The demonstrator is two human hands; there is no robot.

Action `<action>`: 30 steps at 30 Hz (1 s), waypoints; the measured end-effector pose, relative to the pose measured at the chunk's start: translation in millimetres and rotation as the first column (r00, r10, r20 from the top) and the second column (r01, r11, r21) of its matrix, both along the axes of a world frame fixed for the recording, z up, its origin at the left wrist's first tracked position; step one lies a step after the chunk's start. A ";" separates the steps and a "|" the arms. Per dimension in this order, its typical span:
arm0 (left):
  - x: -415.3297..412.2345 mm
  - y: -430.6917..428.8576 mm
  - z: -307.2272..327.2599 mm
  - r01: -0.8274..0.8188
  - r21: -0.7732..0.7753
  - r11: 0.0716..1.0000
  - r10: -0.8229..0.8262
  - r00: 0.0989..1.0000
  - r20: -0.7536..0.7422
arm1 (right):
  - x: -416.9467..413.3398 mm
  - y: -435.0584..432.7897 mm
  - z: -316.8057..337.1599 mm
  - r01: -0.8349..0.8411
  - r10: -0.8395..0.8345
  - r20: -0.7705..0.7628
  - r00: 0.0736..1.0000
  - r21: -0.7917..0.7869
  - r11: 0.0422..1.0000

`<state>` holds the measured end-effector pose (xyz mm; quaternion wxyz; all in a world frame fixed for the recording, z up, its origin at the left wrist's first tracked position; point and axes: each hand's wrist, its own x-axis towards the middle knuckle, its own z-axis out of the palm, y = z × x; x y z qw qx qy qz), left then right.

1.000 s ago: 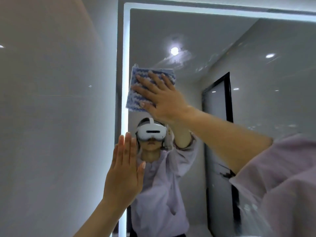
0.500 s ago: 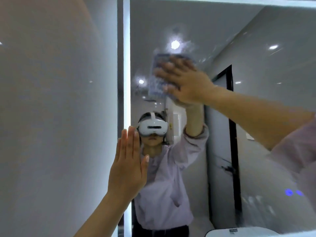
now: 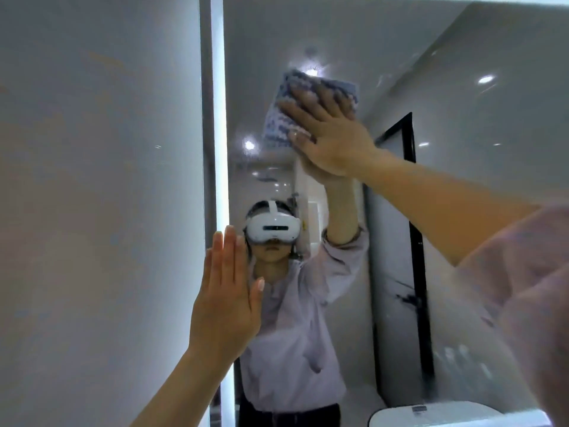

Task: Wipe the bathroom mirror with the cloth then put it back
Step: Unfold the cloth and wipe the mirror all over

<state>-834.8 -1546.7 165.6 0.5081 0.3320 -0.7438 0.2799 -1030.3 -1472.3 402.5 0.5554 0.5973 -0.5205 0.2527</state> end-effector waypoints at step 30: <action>0.7 4.7 1.7 0.053 0.059 0.997 -0.052 0.999 -0.012 | 2.3 -4.4 -33.8 0.000 0.059 0.418 0.906 -0.139 0.990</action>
